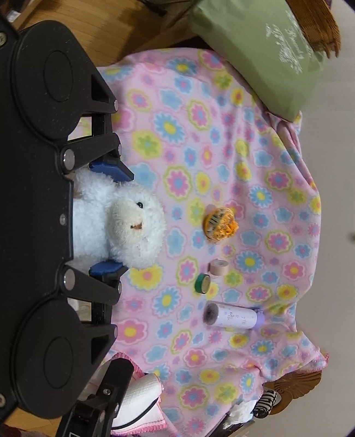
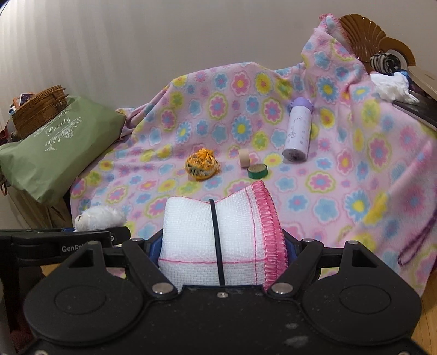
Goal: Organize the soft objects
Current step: 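Carry the plush and towel bundle back toward the basket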
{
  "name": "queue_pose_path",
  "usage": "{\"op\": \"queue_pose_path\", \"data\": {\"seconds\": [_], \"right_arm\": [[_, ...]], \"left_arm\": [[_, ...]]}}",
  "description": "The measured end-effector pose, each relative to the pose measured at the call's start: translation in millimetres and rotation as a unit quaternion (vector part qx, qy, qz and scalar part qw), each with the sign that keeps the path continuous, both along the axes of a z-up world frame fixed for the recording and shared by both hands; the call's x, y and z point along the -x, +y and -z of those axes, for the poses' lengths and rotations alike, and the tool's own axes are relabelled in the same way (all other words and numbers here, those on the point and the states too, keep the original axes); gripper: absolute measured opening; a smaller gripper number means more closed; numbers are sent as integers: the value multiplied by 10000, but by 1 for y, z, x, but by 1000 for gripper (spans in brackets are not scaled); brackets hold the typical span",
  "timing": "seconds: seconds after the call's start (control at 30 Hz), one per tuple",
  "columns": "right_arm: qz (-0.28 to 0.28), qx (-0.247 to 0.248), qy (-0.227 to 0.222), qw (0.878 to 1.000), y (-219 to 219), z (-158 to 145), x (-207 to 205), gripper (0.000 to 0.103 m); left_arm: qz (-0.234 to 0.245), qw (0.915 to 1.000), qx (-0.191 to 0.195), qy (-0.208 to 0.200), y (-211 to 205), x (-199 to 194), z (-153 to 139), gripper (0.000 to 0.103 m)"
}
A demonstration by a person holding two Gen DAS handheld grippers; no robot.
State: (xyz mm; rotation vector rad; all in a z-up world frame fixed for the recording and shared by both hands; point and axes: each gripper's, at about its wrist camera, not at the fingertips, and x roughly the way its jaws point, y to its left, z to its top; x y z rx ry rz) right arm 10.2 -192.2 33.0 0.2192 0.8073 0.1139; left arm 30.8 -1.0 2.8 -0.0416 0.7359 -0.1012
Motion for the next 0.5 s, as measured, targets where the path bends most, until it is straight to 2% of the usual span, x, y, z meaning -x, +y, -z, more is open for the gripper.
{"op": "queue_pose_path", "data": {"seconds": [0.5], "right_arm": [[96,-18,450,9989,6,19,10,78]], "left_arm": [[-41,9982,-48,593,-2,6,35,56]]}}
